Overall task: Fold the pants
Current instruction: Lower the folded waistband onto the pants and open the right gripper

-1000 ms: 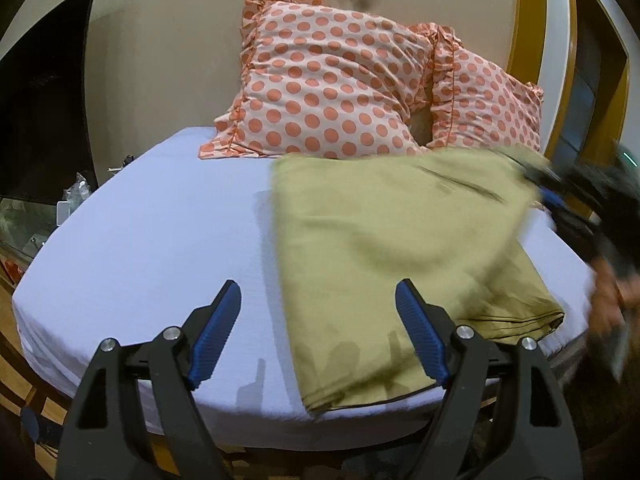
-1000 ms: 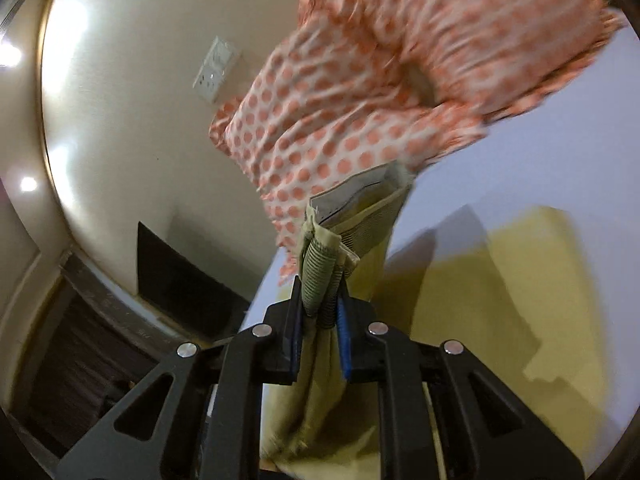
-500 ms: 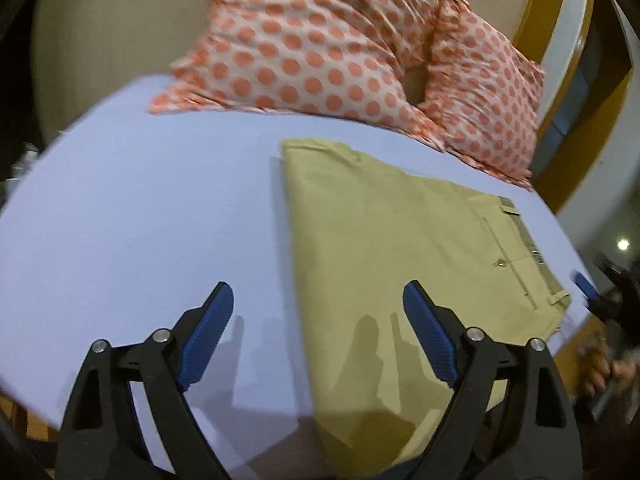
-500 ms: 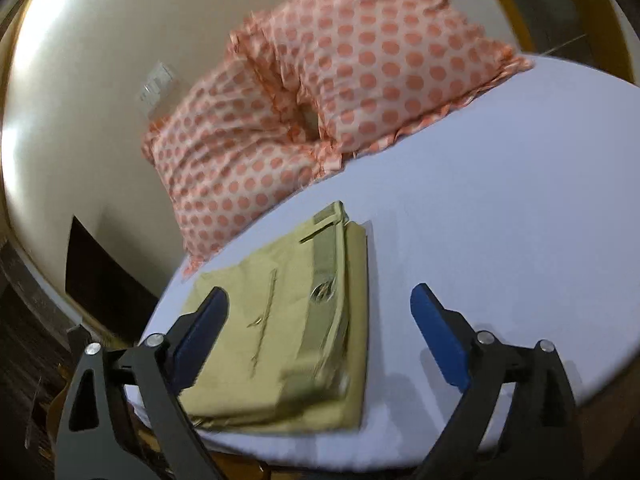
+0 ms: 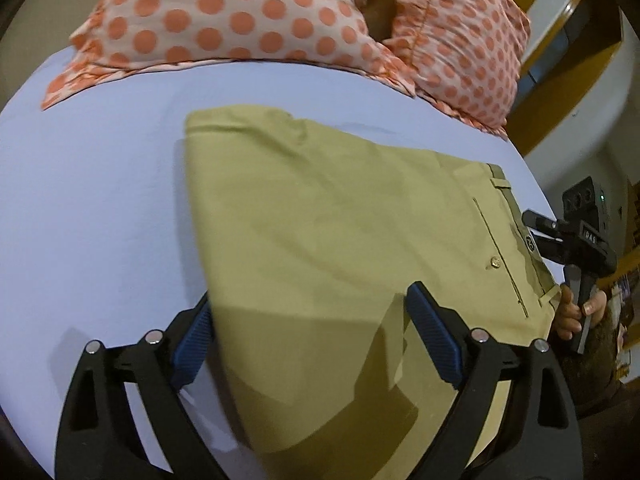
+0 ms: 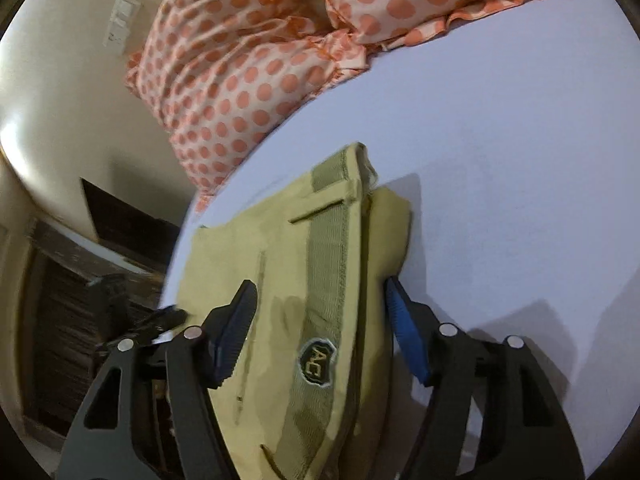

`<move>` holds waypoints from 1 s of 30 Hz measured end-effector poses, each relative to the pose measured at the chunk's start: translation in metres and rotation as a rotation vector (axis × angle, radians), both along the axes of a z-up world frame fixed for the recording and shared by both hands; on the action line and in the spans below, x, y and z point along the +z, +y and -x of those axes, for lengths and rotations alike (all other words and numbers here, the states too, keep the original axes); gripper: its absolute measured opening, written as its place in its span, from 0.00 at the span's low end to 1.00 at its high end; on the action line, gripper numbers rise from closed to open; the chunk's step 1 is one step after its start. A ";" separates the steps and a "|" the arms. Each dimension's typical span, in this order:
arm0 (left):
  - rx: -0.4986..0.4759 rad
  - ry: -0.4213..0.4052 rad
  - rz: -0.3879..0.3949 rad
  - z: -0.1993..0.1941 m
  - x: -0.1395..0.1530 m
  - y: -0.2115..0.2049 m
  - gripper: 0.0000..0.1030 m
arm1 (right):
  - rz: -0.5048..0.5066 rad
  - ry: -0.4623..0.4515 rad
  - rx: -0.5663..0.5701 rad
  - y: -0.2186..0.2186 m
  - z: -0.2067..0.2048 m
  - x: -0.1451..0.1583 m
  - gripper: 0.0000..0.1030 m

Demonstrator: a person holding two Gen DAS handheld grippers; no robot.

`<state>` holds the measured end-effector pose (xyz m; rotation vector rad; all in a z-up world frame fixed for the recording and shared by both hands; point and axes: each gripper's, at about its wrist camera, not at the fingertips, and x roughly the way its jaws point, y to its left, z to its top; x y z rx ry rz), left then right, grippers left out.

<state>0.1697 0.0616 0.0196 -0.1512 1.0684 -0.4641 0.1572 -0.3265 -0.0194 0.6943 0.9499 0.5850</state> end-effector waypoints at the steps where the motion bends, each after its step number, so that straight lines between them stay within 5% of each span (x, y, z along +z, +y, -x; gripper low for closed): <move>1: -0.002 0.009 0.015 -0.002 0.000 0.000 0.87 | -0.024 0.004 0.010 -0.001 -0.007 -0.001 0.66; 3: -0.016 0.031 0.077 -0.006 0.001 0.002 0.83 | -0.094 0.012 0.060 0.001 -0.011 -0.003 0.65; 4: -0.019 0.037 0.107 -0.007 0.001 0.003 0.72 | -0.117 0.014 0.088 0.003 -0.012 -0.004 0.63; 5: -0.015 0.040 0.120 -0.007 0.000 0.005 0.62 | -0.149 0.033 0.121 0.007 -0.014 -0.008 0.48; 6: -0.003 0.042 0.111 -0.008 -0.001 0.006 0.41 | -0.173 0.065 0.141 0.011 -0.016 -0.014 0.22; 7: 0.011 0.044 0.097 -0.009 -0.003 0.007 0.19 | -0.200 0.094 0.136 0.012 -0.017 -0.023 0.18; 10: 0.031 0.052 0.128 -0.015 0.002 0.014 0.12 | -0.228 0.074 0.115 0.010 -0.018 -0.015 0.15; 17: 0.074 -0.150 -0.038 -0.068 0.041 -0.017 0.09 | -0.125 -0.148 0.031 0.007 -0.058 0.059 0.14; 20: 0.172 -0.130 -0.201 -0.104 0.022 -0.030 0.19 | 0.021 -0.066 -0.096 -0.002 -0.081 0.041 0.16; 22: 0.233 -0.107 -0.341 -0.112 0.009 -0.031 0.35 | 0.226 0.070 -0.178 -0.008 -0.090 0.019 0.36; 26: 0.271 -0.161 -0.333 -0.081 0.019 -0.005 0.40 | 0.285 -0.022 -0.331 -0.037 -0.058 0.039 0.52; 30: 0.192 -0.157 -0.069 -0.036 0.038 0.000 0.54 | 0.135 -0.113 -0.174 -0.016 -0.038 0.056 0.60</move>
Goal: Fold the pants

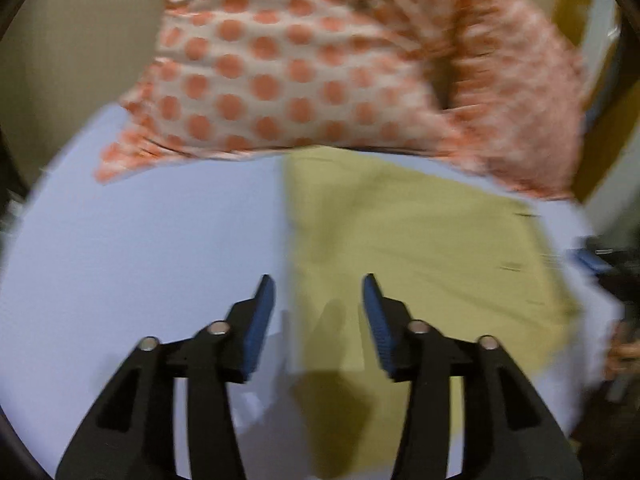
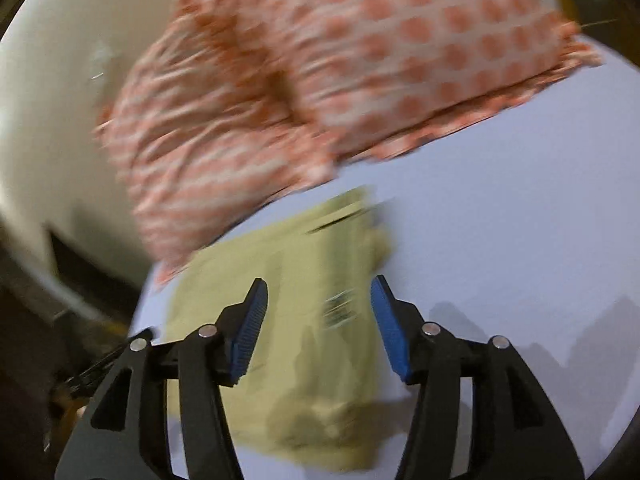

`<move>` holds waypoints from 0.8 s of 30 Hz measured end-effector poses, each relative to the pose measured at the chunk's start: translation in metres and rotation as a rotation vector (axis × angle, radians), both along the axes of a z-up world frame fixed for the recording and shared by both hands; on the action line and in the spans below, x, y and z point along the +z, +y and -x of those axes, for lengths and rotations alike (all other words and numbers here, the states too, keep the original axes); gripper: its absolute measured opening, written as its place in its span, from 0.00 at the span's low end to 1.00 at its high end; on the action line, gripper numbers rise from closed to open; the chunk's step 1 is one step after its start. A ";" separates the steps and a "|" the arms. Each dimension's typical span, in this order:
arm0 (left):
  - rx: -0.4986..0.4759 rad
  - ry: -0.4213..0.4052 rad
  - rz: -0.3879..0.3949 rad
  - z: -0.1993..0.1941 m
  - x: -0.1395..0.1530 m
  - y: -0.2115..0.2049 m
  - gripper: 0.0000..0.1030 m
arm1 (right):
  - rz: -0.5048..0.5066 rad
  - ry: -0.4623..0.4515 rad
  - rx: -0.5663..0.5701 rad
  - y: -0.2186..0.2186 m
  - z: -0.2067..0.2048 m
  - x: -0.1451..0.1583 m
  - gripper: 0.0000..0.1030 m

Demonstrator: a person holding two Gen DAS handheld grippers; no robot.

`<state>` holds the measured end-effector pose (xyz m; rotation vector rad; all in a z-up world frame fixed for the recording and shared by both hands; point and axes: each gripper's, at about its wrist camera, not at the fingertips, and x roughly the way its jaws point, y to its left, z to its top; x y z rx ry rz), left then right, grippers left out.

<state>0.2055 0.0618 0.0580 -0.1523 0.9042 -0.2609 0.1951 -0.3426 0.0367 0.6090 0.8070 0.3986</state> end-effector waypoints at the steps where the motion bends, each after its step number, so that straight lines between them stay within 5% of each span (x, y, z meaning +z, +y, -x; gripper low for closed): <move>1: -0.034 0.010 0.039 0.005 -0.002 -0.007 0.61 | -0.013 0.011 0.045 0.011 0.001 -0.003 0.68; 3: -0.097 0.079 0.100 0.010 -0.015 -0.023 0.62 | -0.004 0.062 0.087 0.026 -0.001 -0.012 0.78; 5: -0.103 0.150 0.081 0.004 -0.036 -0.041 0.66 | 0.037 0.117 0.072 0.036 -0.006 -0.026 0.79; 8: -0.078 0.091 -0.072 0.009 -0.035 -0.060 0.74 | 0.052 0.135 0.037 0.037 -0.004 -0.026 0.79; 10: -0.062 0.094 -0.105 0.019 -0.034 -0.062 0.79 | 0.121 0.148 -0.015 0.039 0.007 -0.015 0.81; 13: -0.025 0.058 -0.160 0.055 -0.023 -0.055 0.94 | 0.289 0.068 -0.091 0.050 0.048 0.006 0.99; 19: 0.118 0.041 -0.357 0.122 -0.040 -0.055 0.98 | 0.569 -0.035 -0.033 0.112 0.115 -0.004 0.99; 24: 0.147 0.026 -0.339 0.142 -0.047 -0.047 0.98 | 0.697 0.018 -0.010 0.143 0.119 -0.032 0.99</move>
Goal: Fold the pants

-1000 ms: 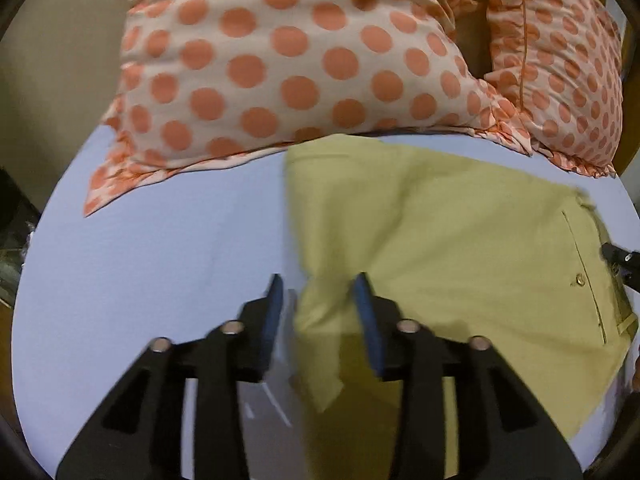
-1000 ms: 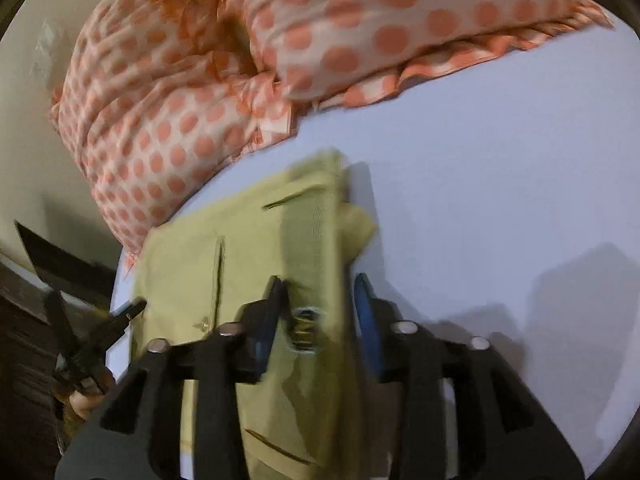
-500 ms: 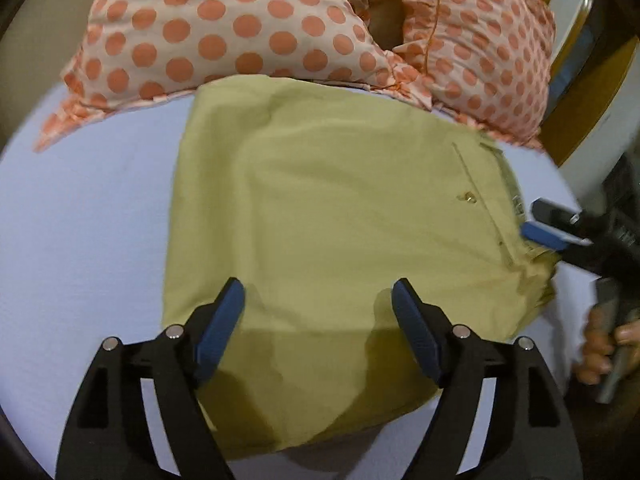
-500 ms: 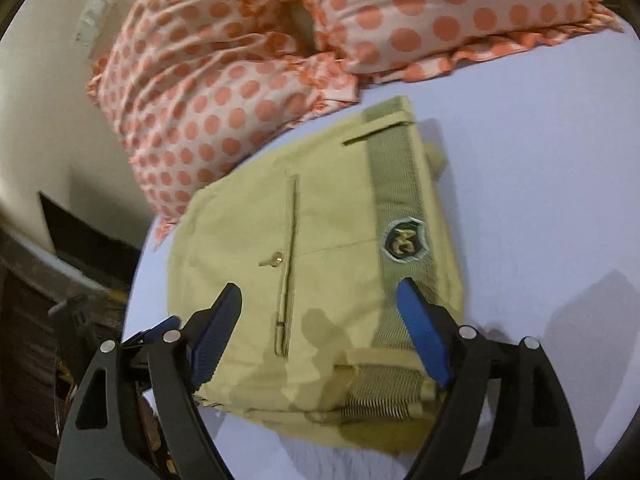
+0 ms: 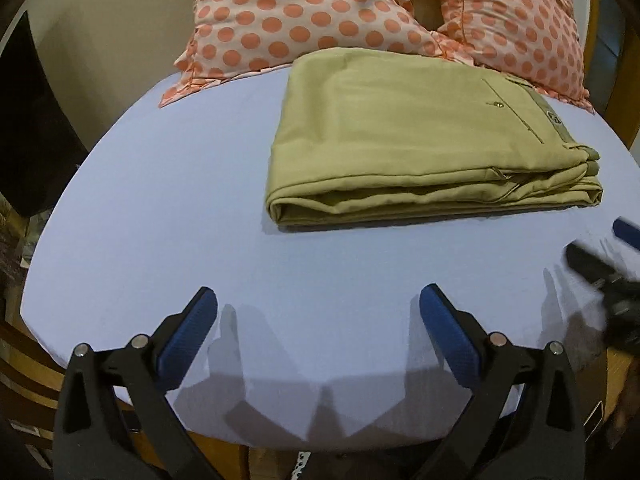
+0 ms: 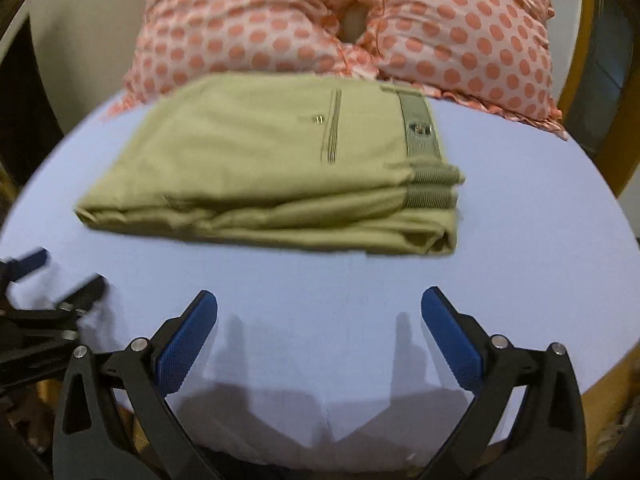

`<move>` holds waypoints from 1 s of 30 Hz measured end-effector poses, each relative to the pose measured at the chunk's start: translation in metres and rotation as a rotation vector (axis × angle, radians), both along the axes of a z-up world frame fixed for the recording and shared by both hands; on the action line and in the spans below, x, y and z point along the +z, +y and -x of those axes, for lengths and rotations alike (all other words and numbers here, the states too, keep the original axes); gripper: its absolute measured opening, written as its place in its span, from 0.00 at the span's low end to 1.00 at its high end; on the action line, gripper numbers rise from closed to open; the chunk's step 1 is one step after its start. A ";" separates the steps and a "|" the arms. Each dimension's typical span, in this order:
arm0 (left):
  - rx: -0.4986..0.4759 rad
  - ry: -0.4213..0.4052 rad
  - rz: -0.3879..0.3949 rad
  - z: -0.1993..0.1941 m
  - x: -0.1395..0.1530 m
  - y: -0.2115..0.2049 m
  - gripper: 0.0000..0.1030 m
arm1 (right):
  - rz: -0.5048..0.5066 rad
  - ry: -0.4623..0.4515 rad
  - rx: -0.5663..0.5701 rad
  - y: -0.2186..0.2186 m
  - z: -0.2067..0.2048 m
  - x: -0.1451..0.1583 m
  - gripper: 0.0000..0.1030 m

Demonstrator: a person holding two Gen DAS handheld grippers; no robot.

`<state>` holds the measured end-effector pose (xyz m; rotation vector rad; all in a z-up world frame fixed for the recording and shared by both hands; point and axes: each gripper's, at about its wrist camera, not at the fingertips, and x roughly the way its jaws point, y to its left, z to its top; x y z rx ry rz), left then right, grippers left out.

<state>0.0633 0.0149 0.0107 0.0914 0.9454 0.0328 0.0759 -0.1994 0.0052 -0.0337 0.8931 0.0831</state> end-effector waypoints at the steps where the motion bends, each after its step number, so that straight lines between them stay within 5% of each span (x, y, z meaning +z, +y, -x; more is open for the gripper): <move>1: 0.000 0.001 0.020 0.001 -0.001 0.003 0.98 | 0.027 0.018 -0.015 0.002 -0.002 -0.006 0.99; 4: -0.010 -0.016 0.088 0.004 -0.004 0.010 0.98 | -0.044 0.022 -0.046 -0.006 -0.001 -0.009 0.99; 30: -0.008 -0.060 0.071 0.010 -0.007 0.006 0.98 | -0.035 -0.006 -0.048 0.000 0.003 -0.010 0.99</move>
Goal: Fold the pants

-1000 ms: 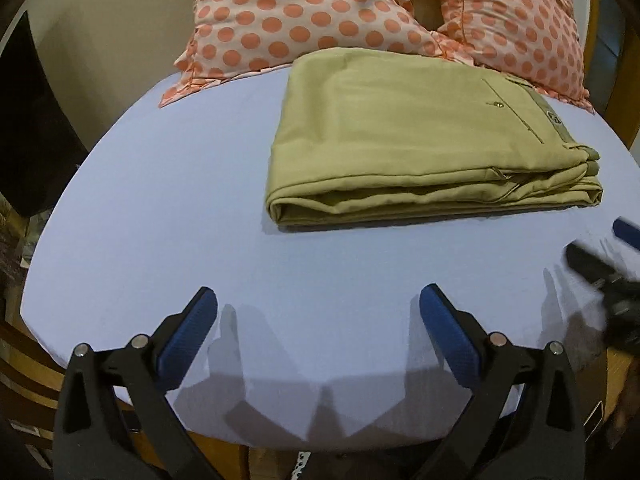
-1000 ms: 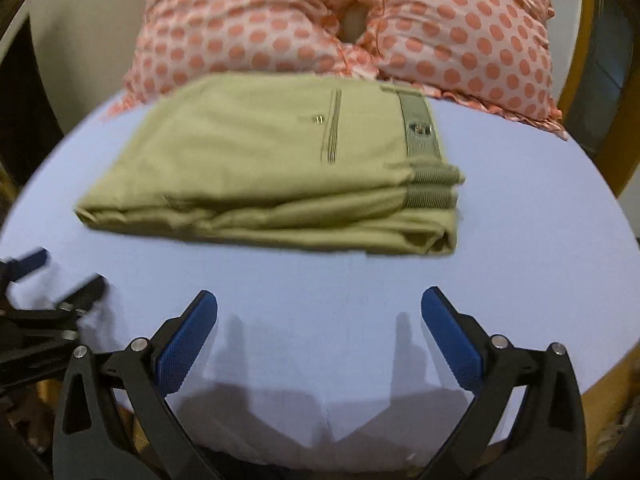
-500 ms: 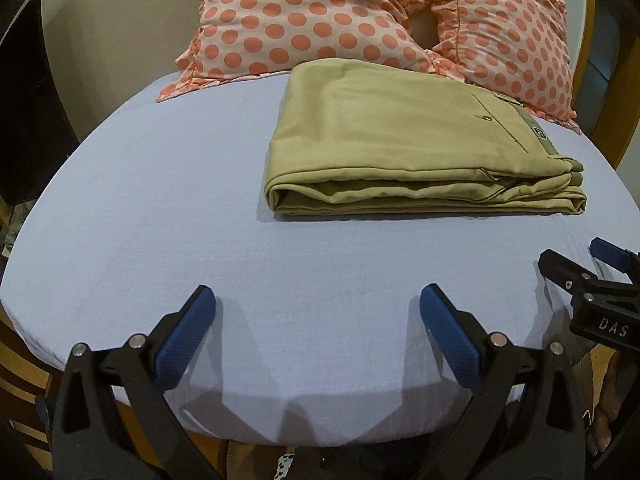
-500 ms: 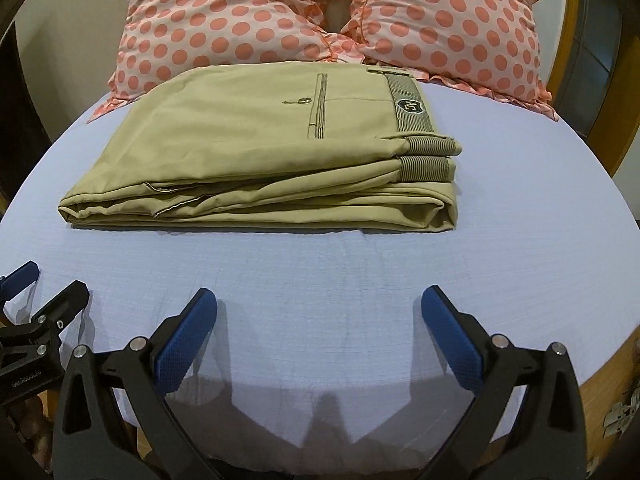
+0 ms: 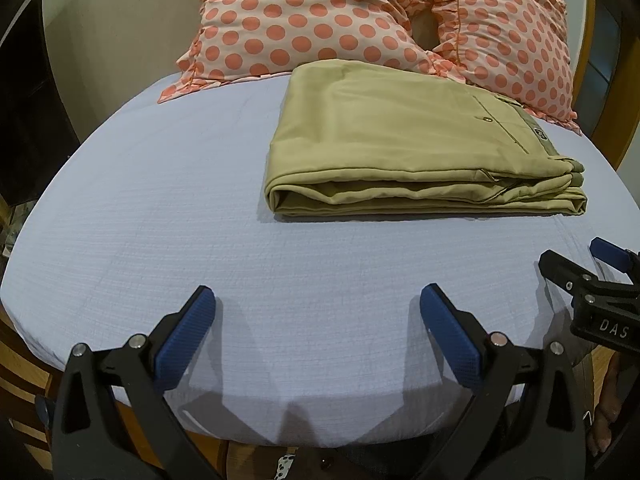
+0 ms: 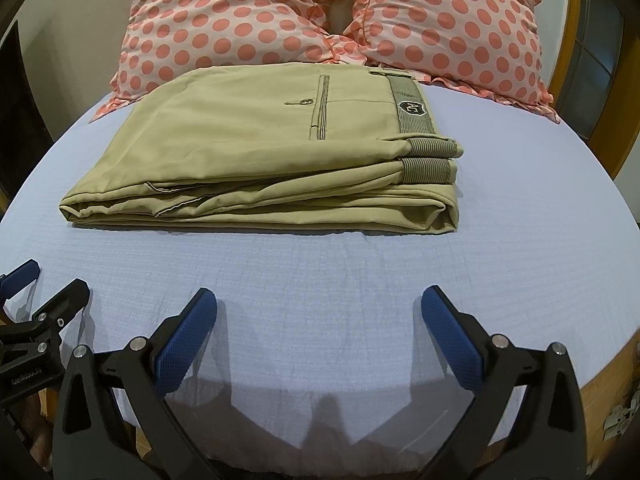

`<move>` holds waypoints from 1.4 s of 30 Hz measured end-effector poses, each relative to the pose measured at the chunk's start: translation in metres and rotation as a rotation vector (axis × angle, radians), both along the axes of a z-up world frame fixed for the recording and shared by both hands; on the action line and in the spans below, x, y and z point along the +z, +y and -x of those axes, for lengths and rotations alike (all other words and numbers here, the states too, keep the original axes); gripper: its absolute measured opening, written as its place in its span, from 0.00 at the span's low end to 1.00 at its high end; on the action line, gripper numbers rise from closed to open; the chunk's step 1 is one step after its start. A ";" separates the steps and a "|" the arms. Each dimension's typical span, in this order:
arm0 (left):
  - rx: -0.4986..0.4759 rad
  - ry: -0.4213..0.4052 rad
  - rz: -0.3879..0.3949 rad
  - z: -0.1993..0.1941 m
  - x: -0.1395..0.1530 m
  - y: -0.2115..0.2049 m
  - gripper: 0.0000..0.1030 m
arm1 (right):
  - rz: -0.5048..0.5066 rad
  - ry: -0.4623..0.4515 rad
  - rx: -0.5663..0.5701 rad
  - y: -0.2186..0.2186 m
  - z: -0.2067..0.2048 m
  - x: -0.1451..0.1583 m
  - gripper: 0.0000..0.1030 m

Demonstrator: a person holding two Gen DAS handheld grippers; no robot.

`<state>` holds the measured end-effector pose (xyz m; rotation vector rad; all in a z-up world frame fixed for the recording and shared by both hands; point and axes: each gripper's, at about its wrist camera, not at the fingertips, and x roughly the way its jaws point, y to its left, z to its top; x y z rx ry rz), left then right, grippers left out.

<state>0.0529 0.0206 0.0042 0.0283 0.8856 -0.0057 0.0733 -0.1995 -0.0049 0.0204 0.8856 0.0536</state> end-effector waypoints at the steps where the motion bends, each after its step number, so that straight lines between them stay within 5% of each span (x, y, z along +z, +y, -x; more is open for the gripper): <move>1: 0.001 0.002 0.000 0.000 0.000 0.000 0.98 | 0.000 0.000 0.000 0.000 0.000 0.000 0.99; 42: 0.003 0.029 0.000 -0.004 -0.001 0.000 0.98 | -0.002 -0.011 -0.008 0.000 -0.002 0.001 0.99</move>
